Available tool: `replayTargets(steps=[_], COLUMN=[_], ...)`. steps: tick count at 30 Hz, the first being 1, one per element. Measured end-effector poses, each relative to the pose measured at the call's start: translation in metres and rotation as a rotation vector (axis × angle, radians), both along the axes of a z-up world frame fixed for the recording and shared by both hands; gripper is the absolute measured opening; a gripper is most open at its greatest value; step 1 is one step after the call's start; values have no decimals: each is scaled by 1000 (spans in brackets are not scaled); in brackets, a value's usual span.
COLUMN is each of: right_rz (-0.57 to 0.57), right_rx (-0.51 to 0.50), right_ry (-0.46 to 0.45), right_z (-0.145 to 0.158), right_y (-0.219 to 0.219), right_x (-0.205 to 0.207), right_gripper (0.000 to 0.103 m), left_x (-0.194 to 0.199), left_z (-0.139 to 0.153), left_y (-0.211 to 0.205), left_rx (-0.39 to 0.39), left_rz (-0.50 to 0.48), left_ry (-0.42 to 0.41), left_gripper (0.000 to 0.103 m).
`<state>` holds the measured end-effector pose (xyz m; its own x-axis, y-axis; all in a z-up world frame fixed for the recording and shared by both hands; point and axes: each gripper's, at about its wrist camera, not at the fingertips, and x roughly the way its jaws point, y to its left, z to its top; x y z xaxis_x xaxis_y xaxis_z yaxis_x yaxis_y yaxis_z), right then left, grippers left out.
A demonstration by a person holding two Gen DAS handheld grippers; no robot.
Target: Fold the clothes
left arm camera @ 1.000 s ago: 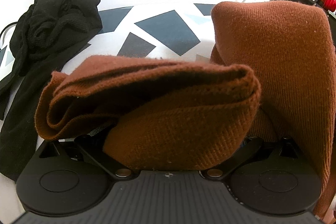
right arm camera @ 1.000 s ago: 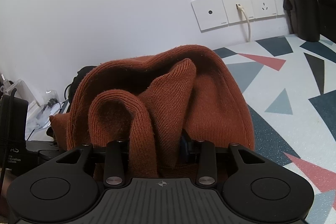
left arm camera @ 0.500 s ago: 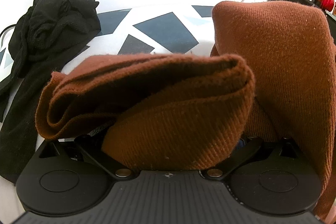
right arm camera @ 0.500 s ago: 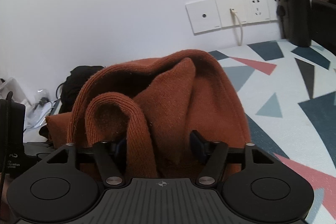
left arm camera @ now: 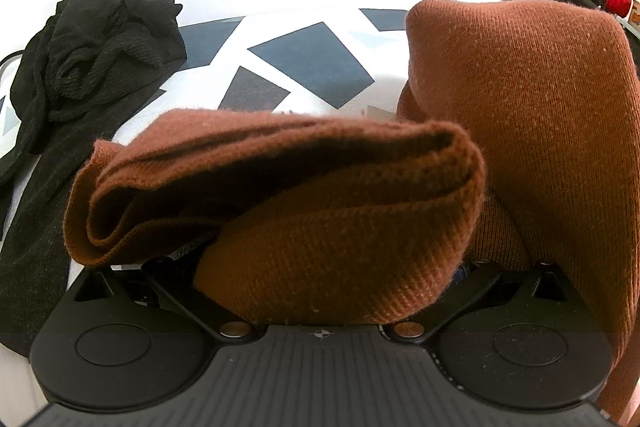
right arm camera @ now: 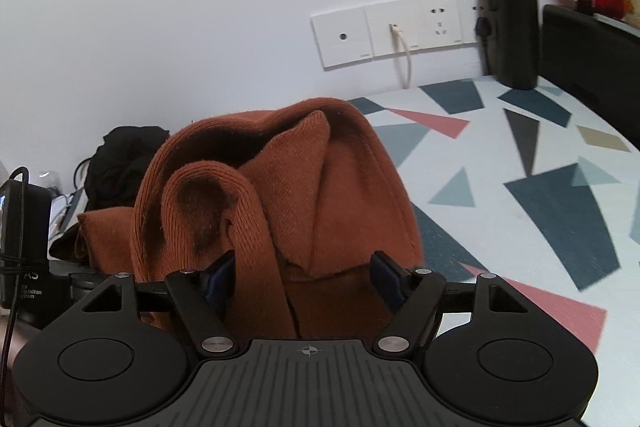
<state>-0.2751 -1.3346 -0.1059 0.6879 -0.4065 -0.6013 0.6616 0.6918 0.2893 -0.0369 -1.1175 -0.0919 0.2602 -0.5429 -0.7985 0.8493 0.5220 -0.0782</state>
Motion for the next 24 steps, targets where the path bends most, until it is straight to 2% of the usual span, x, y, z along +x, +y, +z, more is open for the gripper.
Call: replayTargets(steps=[10, 24], right_rz=[-80, -163], right_rx=[-4, -31], right_ry=[77, 114], right_z=[9, 25], right_y=[22, 59], right_x=[-2, -13], right_gripper=[72, 73], left_x=[-2, -2], left_z=[-1, -3], left_y=[4, 5], left_rx=[-13, -18], left_rz=[13, -13], left_ry=[-3, 4], left_gripper=[103, 103])
